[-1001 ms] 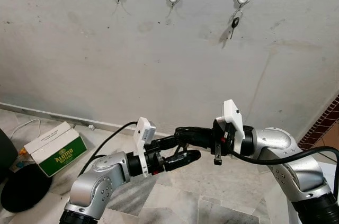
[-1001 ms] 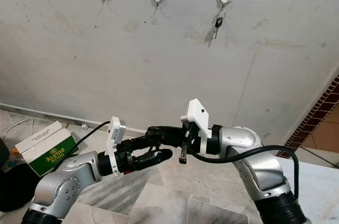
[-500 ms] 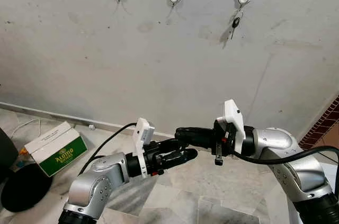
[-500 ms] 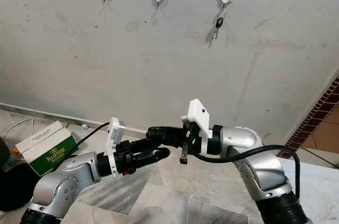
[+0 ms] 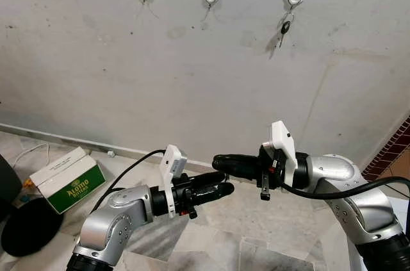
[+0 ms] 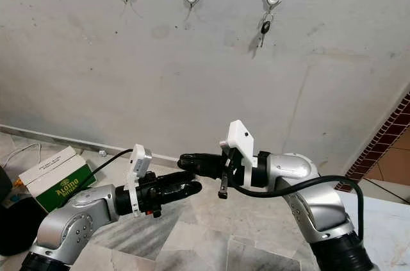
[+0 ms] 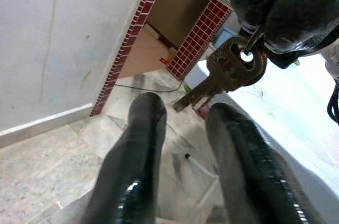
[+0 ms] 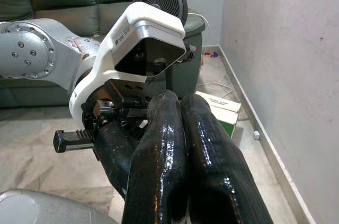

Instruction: Hang keys on a hook

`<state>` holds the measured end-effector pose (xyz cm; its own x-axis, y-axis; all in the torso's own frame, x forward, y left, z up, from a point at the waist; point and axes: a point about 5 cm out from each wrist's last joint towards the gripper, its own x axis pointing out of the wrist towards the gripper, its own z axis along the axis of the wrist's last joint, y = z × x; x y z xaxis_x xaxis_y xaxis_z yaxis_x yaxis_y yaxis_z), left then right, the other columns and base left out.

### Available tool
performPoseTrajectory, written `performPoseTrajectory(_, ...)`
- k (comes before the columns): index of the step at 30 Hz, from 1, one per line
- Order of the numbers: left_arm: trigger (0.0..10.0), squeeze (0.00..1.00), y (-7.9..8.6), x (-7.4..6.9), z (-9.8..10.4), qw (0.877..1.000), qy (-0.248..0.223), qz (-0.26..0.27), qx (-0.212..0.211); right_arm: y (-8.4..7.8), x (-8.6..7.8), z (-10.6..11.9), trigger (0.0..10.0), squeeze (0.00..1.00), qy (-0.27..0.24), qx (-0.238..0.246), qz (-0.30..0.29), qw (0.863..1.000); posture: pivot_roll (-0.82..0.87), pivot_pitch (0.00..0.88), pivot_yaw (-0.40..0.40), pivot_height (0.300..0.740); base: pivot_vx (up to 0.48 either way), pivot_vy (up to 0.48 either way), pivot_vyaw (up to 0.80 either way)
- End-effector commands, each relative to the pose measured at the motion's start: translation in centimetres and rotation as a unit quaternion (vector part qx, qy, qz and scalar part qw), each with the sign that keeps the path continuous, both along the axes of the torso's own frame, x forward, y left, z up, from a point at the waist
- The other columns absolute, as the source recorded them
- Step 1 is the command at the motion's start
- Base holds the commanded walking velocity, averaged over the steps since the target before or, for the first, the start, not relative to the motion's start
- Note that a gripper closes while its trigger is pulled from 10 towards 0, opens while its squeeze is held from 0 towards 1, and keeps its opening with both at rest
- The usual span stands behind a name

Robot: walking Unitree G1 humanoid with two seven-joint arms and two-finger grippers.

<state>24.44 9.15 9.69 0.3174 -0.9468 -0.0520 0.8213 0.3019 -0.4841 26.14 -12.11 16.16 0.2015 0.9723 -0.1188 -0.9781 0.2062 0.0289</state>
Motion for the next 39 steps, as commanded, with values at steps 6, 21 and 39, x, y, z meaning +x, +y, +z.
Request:
performPoseTrajectory(6,0.0,0.00,0.1,0.0,0.3,1.000,-0.013,-0.006,0.008,0.1,-0.1,0.2,10.0,0.00,-0.007,-0.003,0.009,1.000,-0.03,0.000,0.057,0.740,0.000,0.000,0.00)
performPoseTrajectory(21,0.0,0.00,-0.3,0.6,0.8,0.993,-0.102,0.016,0.059,0.2,0.0,0.0,10.0,0.00,-0.011,-0.010,0.003,1.000,-0.03,0.000,0.059,0.740,0.000,0.000,0.00)
performPoseTrajectory(39,10.0,1.00,0.3,-0.4,-0.9,0.972,-0.183,0.061,0.132,0.3,0.2,-0.2,10.0,0.00,-0.015,-0.015,0.003,1.000,-0.03,0.000,0.060,0.740,0.000,0.000,0.00)
